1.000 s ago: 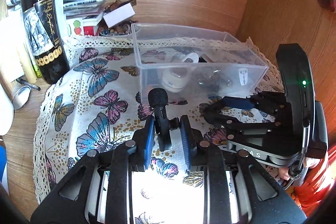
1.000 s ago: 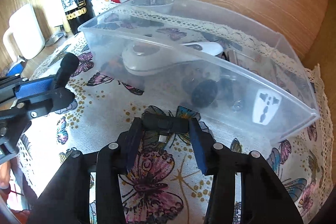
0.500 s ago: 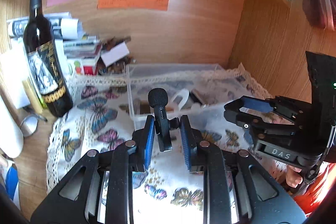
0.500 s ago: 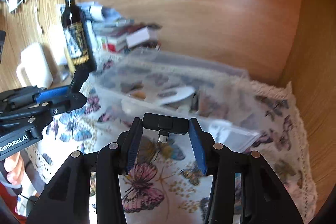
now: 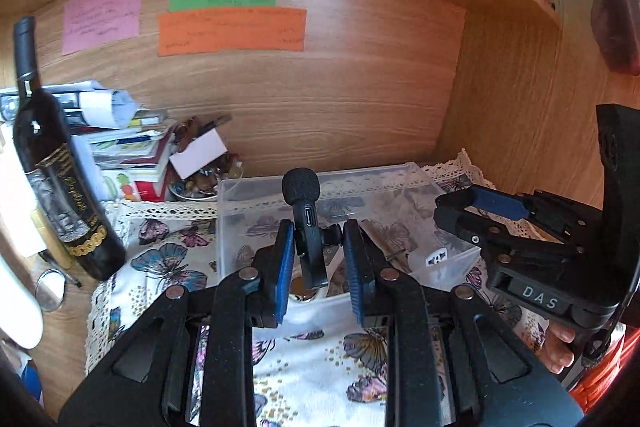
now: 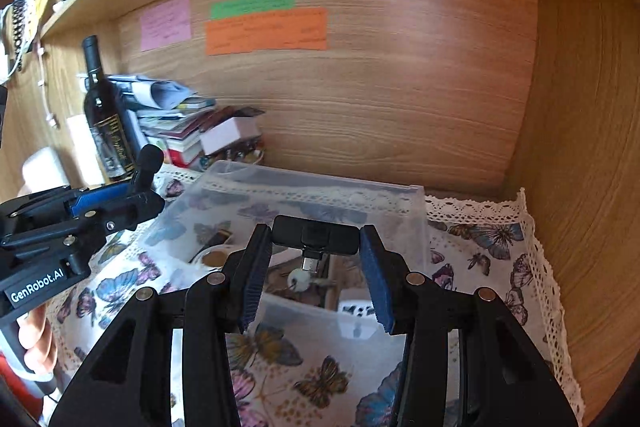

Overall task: Organize rigid objects
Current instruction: 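Lower the microphone and connector into the clear plastic box and release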

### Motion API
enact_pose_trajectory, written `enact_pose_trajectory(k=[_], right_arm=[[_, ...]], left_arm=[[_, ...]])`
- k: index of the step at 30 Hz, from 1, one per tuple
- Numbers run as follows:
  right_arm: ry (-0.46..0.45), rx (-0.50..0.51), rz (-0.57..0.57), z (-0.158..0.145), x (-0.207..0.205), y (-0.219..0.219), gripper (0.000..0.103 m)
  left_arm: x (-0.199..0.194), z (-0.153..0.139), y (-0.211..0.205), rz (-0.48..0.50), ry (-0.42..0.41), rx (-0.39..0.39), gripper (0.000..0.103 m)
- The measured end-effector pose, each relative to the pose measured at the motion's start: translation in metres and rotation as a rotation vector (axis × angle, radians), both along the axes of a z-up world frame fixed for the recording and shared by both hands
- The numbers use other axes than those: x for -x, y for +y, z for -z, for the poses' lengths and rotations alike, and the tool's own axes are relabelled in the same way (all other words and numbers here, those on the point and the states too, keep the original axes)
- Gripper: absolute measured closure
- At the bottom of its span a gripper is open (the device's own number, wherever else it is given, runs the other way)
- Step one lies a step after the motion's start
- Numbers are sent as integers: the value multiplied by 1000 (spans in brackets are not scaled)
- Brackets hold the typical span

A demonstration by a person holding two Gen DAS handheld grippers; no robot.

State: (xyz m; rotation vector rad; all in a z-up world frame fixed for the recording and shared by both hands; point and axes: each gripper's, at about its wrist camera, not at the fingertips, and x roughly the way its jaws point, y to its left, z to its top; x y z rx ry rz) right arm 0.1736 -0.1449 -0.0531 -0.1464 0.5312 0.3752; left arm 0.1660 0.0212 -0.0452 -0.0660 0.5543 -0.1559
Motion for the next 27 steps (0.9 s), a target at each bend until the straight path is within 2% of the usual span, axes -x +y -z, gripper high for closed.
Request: enact_pose_trajectory(k=[10, 16, 27], right_arm=[[112, 13, 27, 29, -35, -7, 61], [165, 17, 29, 43, -46, -6, 61], [147, 13, 24, 35, -37, -7, 61]], left_arm=[[-44, 37, -15, 32, 130, 3, 79], [-57, 57, -22, 49, 191, 1, 79], [-42, 46, -24, 48, 156, -8, 79]])
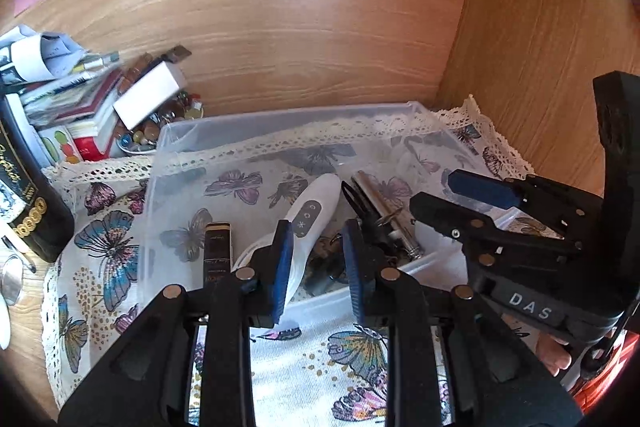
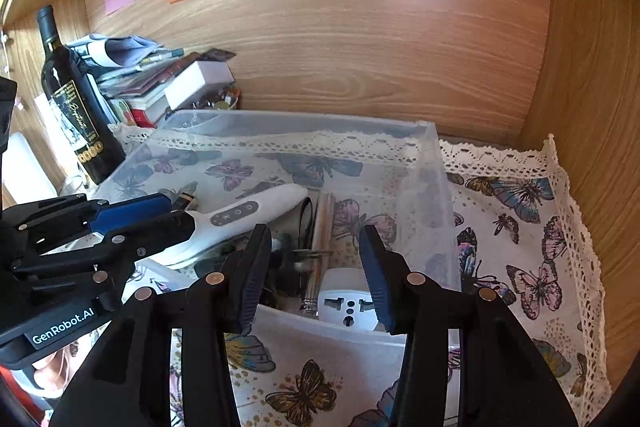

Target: Organize rigid objects

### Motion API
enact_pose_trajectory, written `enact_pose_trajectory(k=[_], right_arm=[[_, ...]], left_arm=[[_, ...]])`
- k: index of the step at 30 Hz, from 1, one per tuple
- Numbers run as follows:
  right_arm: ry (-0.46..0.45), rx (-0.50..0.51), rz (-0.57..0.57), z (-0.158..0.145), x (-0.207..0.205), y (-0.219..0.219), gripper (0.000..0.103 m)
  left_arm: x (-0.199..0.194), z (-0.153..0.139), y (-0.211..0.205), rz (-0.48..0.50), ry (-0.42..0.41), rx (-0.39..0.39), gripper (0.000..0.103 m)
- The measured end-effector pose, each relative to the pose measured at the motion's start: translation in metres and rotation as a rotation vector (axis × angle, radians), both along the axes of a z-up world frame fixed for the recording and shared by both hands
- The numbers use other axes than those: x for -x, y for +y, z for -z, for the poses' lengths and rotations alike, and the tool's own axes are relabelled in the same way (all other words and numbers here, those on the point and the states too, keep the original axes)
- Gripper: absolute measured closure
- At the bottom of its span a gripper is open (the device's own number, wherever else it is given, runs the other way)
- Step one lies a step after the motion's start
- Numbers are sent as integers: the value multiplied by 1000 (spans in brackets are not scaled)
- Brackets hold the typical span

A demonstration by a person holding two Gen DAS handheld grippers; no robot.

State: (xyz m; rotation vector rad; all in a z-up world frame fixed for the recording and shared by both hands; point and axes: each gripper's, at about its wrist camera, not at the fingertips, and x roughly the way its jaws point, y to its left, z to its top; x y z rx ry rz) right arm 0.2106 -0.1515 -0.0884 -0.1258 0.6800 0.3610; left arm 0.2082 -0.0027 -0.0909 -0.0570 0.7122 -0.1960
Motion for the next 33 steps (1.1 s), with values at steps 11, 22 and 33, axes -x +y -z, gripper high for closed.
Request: enact_pose_trajectory(k=[11, 22, 33], right_arm=[[-162, -59, -3, -50, 53, -10, 50], [-317, -113, -19, -81, 119, -17, 22], [-354, -143, -7, -84, 144, -23, 10]], left_arm=[[64, -46, 8, -64, -194, -35, 70], [135, -78, 18, -136, -356, -28, 25], [168, -85, 17, -157, -419, -42, 9]])
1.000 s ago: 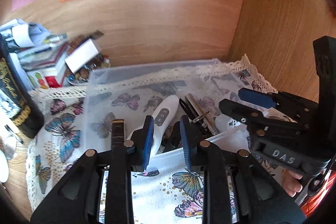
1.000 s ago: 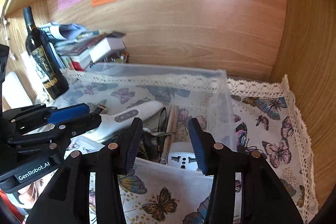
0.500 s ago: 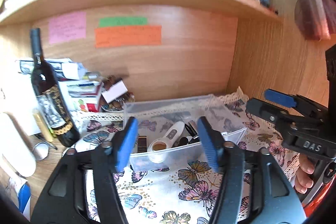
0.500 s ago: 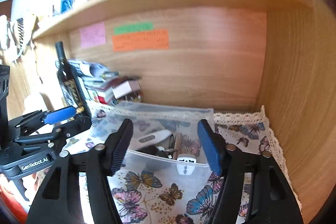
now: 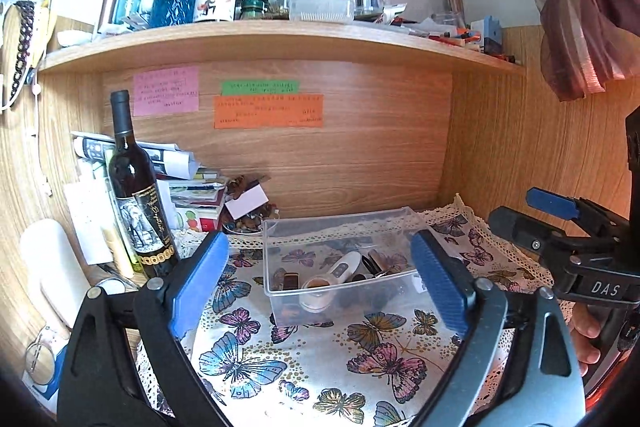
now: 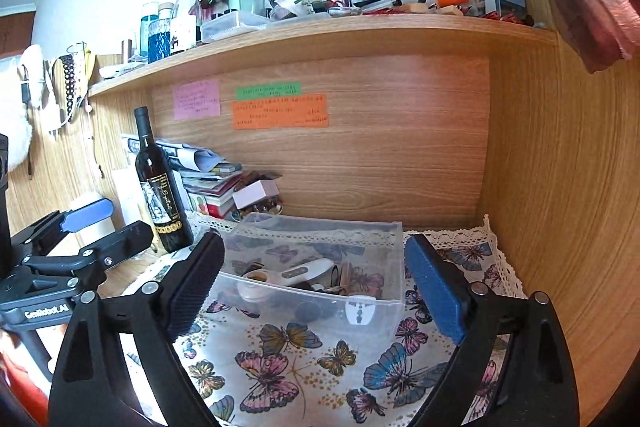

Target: Organize rigid objects

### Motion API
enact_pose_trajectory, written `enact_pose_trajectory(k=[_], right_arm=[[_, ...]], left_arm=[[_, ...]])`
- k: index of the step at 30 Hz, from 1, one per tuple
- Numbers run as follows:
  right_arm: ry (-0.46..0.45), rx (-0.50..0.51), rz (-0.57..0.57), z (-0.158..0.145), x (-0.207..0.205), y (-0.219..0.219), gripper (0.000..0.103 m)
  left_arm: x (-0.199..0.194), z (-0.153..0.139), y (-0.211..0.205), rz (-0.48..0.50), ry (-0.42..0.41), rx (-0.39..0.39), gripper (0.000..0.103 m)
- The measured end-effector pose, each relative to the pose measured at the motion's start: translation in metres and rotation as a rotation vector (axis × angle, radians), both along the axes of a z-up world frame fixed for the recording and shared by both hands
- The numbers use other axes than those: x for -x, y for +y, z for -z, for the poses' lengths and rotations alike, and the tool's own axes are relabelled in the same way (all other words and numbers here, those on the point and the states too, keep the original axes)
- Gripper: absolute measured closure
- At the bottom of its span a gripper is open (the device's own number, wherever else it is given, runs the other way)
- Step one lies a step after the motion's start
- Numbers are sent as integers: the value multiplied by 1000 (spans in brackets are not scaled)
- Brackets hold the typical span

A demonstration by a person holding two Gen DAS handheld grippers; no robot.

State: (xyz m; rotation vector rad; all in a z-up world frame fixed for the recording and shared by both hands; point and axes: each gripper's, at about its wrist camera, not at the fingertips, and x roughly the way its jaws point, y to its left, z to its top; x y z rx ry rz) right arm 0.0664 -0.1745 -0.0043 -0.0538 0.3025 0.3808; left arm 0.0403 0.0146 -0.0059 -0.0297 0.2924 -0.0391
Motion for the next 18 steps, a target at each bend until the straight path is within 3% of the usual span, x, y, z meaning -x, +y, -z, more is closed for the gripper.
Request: enact_pose_trajectory(k=[18], right_arm=[[-22, 5, -12, -2, 13, 3, 8]], left_arm=[[10, -2, -4, 2, -32, -3, 4]])
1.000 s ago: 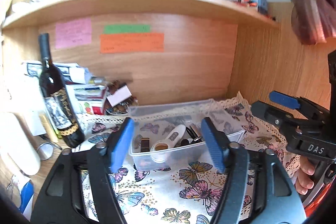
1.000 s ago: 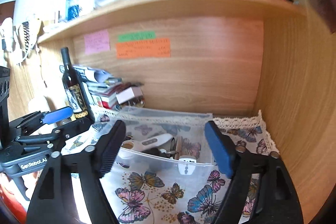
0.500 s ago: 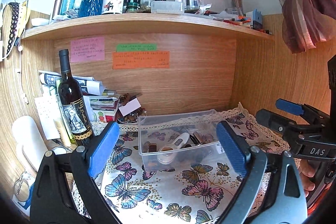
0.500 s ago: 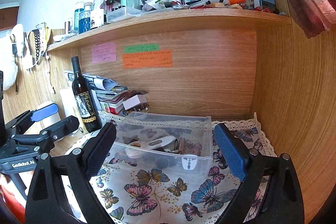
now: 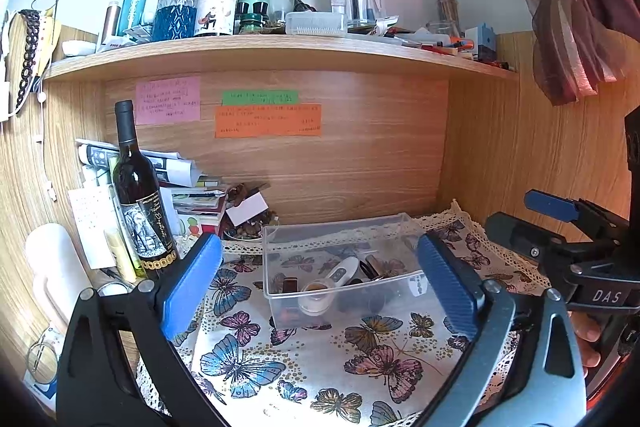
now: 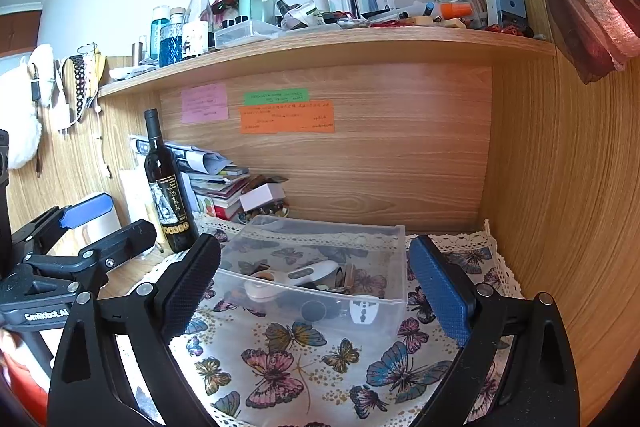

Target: Organize rigid objects

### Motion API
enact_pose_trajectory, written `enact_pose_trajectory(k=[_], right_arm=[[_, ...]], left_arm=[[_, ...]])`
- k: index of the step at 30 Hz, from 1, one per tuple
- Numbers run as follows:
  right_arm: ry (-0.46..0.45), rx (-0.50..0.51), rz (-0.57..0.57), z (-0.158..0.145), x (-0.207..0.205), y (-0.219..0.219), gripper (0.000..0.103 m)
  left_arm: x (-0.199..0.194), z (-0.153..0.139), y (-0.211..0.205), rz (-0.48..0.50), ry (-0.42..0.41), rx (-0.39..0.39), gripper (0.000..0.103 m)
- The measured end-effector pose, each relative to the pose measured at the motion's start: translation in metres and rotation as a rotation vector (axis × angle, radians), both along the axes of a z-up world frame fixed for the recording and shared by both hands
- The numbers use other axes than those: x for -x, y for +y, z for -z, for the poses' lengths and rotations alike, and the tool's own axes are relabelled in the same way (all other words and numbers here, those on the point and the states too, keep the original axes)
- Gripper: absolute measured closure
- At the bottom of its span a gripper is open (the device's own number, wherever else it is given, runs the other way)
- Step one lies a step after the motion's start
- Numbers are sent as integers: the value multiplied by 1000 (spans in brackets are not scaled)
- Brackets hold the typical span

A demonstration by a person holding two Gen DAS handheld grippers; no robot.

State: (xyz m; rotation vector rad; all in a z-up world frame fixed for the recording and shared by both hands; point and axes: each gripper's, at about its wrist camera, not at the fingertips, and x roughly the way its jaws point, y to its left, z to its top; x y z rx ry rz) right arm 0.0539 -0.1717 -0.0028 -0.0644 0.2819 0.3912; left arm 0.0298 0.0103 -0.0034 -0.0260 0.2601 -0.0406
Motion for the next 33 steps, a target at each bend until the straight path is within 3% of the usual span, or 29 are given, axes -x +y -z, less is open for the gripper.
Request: enact_pose_trajectory(k=[33], right_arm=[[16, 9, -3, 6, -3, 5, 5]], left_arm=[[-4, 2, -2, 22, 24, 20, 3]])
